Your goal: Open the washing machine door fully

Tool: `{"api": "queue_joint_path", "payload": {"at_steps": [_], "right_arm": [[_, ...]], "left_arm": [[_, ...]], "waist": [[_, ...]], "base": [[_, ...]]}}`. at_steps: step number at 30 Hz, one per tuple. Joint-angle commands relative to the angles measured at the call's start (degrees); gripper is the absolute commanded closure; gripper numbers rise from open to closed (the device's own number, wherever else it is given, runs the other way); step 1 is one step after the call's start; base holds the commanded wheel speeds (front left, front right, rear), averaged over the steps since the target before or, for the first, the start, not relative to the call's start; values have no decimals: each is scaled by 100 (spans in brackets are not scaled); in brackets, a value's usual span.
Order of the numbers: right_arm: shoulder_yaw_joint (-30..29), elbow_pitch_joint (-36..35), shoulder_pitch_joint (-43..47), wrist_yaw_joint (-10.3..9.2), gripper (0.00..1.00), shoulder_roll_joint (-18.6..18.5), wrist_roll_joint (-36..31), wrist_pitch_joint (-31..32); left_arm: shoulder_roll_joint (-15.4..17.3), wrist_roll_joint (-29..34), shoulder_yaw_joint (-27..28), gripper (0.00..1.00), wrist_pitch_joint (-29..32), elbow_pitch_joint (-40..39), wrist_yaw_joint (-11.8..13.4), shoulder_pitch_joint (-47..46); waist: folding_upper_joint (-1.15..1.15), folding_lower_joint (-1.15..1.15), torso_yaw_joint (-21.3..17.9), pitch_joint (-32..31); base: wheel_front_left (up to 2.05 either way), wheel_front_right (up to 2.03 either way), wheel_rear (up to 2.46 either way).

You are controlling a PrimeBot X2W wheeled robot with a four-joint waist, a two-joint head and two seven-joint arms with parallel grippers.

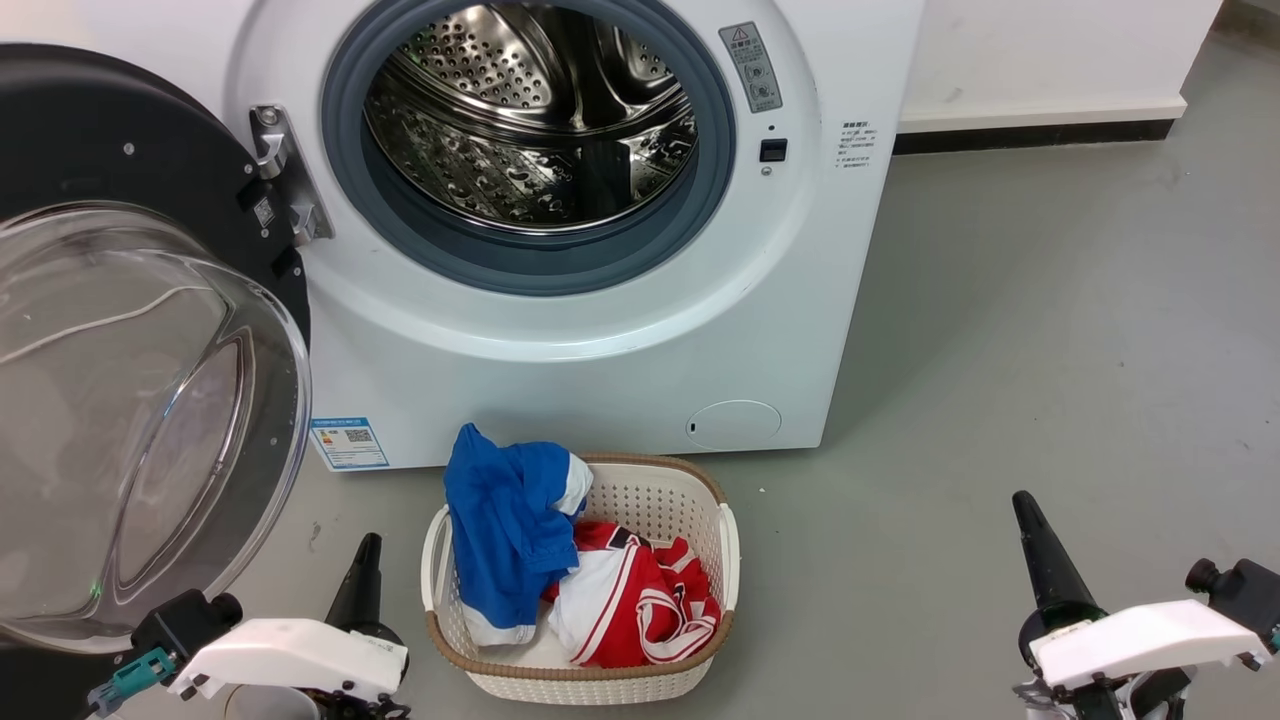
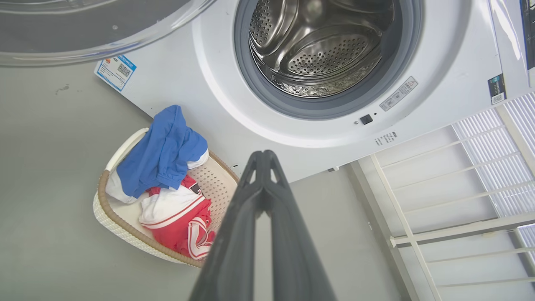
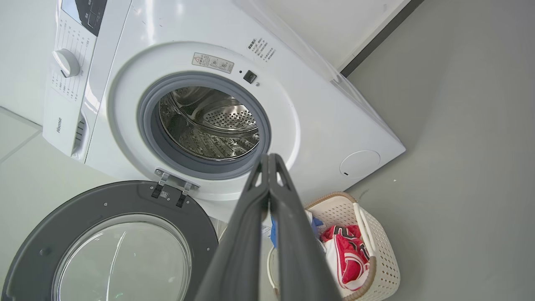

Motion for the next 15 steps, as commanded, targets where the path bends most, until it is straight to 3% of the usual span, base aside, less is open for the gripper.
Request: {"api": "queue_joint_path", "payload": {"at_steps": [1,15], "right_arm": [[-29,-37,-166,1,100,-38,234,21],[-134,51,-251,1,100,-41,1138,158]], "left_arm": [[-24,-186,87,100,40,-33,-82,-174],[-170,-945,328,100,223,54,-335,-255]], "waist": [[0,0,7,3],[0,0,57,22]], "base": [[0,0,0],[0,0,0]]}}
